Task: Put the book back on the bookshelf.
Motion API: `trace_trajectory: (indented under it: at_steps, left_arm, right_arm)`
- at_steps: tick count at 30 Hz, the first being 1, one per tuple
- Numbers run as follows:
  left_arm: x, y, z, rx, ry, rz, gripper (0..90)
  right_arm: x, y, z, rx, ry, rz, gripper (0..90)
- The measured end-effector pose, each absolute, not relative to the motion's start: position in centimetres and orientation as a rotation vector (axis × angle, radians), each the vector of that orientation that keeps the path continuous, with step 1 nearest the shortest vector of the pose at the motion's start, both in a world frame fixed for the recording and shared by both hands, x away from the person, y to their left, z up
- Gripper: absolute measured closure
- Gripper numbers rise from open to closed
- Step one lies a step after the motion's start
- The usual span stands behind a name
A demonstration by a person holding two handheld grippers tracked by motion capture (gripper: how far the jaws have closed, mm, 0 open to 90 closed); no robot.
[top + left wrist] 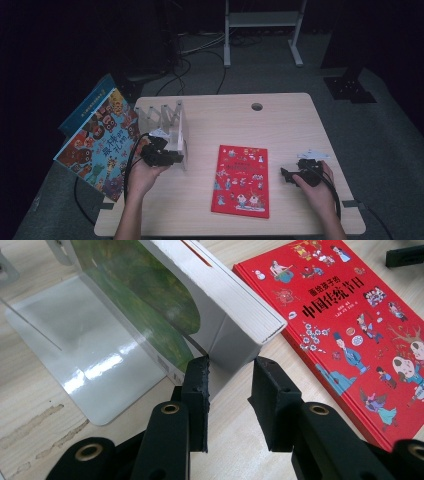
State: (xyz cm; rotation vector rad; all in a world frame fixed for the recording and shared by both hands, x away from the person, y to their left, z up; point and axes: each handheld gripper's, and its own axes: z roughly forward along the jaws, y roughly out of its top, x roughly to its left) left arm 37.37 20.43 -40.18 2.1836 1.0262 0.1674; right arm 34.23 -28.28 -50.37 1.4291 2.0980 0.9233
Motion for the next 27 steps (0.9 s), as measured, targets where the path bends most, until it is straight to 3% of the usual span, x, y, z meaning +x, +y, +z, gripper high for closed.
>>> trace_trajectory:
  at_steps: [16, 19, 27]
  left_arm:
    - [35.6, 20.6, -40.7, 2.239, 0.945, 0.202, 61.2]
    - [34.9, 20.5, -40.9, 2.253, 0.908, 0.202, 55.8]
    - [33.7, 19.3, -41.4, 2.267, 0.837, 0.178, 41.1]
  right_arm:
    - [34.2, -28.3, -50.3, 1.422, 2.107, 0.921, 11.5]
    - [33.8, -28.0, -49.9, 1.394, 2.134, 0.891, 16.8]
    - [33.2, -26.2, -48.6, 1.342, 2.161, 0.968, 16.8]
